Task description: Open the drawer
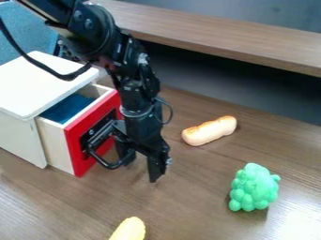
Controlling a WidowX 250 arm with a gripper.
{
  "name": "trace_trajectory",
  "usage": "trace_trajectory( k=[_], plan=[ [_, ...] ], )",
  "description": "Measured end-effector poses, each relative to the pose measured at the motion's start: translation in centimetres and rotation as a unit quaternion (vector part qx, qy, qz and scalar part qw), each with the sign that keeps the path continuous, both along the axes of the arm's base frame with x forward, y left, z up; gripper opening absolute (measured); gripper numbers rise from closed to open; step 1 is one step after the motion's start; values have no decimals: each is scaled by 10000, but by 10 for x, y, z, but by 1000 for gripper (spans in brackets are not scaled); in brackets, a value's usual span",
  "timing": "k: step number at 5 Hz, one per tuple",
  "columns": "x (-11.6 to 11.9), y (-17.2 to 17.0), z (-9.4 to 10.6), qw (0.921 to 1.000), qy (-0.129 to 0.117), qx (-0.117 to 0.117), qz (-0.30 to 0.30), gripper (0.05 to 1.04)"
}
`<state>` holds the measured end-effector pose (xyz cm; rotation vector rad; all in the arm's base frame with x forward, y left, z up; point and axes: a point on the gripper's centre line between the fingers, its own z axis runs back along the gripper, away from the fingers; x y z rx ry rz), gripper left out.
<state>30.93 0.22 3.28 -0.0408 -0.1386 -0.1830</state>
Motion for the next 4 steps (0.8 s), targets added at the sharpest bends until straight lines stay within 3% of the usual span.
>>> trace_trajectory(
  k=[3,4],
  plan=[
    [-3,-40,1,9983,51,3,-580,999],
    [-4,-33,8,9993,5,209,-323,999]
  ],
)
